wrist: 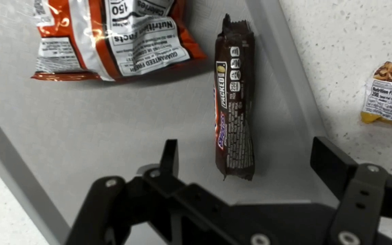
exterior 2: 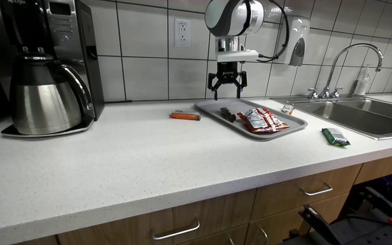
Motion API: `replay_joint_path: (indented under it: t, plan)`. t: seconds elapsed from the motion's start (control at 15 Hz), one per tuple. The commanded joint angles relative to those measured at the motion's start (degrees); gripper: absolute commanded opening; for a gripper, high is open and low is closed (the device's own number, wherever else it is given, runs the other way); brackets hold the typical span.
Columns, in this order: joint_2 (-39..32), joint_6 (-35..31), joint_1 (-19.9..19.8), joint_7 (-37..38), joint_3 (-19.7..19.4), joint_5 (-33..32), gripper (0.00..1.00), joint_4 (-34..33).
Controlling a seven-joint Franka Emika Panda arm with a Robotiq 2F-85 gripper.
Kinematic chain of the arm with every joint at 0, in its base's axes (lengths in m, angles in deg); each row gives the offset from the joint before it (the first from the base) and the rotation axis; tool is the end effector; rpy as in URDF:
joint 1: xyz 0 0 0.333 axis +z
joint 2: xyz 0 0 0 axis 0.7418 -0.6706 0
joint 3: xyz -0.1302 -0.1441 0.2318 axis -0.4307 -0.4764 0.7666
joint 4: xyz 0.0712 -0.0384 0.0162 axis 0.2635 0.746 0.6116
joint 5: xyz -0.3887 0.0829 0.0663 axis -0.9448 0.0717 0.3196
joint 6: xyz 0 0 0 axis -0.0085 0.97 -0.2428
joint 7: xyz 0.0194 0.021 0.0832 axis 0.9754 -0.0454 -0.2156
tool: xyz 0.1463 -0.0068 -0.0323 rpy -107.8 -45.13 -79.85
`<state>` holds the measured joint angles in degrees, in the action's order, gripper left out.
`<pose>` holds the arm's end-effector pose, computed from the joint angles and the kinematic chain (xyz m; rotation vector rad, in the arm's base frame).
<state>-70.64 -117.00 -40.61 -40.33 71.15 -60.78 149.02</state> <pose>0.6606 0.0644 0.2182 3.0277 -0.2086 -0.0873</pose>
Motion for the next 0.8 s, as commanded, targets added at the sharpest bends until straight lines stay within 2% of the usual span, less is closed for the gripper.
replay_joint_path:
  t: [0.0, 0.73]
  plan:
    - [0.45, 0.57, 0.11, -0.83, 0.08, 0.08, 1.00, -0.08]
    - [1.60, 1.35, 0.06, -2.10, 0.48, 0.04, 1.00, 0.36]
